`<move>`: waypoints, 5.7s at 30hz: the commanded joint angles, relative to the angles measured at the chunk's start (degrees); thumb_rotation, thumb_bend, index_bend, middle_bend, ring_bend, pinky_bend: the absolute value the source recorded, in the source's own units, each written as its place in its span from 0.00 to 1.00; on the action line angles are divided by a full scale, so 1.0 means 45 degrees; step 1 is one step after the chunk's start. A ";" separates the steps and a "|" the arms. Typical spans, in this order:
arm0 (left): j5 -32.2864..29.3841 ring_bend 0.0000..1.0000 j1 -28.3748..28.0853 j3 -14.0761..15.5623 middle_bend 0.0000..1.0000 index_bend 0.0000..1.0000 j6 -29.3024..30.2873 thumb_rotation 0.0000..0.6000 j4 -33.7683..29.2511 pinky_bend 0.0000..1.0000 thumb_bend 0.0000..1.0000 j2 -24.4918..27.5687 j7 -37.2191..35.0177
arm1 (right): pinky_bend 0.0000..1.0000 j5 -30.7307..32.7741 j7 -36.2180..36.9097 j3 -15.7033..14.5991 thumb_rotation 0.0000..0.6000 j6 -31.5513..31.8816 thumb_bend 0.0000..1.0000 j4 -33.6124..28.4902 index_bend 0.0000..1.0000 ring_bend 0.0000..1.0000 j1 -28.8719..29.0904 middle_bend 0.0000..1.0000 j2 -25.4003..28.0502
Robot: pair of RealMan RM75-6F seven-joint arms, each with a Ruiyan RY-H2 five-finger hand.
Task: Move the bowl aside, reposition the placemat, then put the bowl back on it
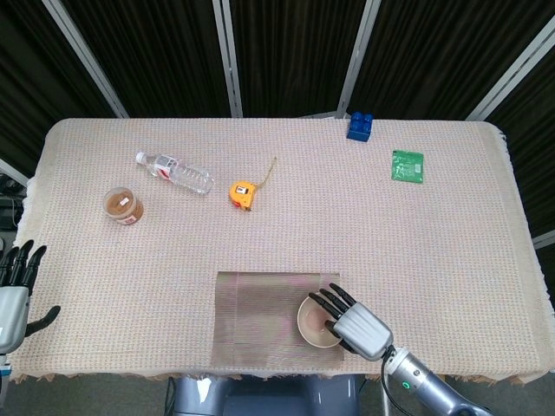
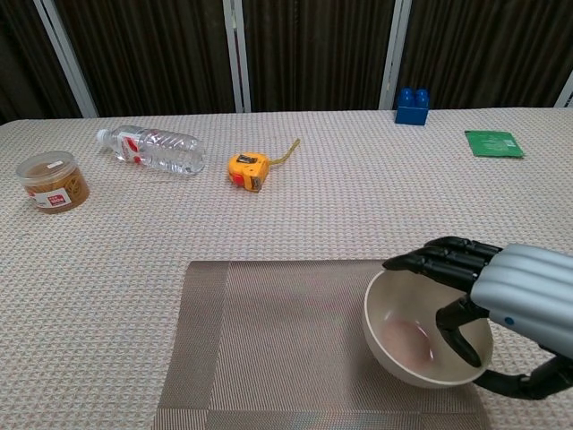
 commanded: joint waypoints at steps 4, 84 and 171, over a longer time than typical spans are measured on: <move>0.0035 0.00 0.0021 0.0025 0.00 0.00 0.0040 1.00 -0.0021 0.00 0.20 0.0001 -0.0008 | 0.00 0.0335 0.1108 0.0421 1.00 0.1327 0.26 -0.0081 0.65 0.00 -0.0184 0.00 0.0492; 0.7394 0.00 -0.3952 0.2480 0.00 0.36 -0.4424 1.00 0.5604 0.00 0.27 -0.5651 -0.1332 | 0.00 0.3996 0.3975 0.1933 1.00 0.5499 0.08 -0.0512 0.00 0.00 -0.2945 0.00 0.3578; -0.0026 0.00 -0.8260 -0.3405 0.00 0.69 -0.6807 1.00 0.4992 0.00 0.57 -0.6891 -0.5385 | 0.00 0.4984 0.4313 0.2649 1.00 0.5309 0.08 0.0086 0.00 0.00 -0.3111 0.00 0.3293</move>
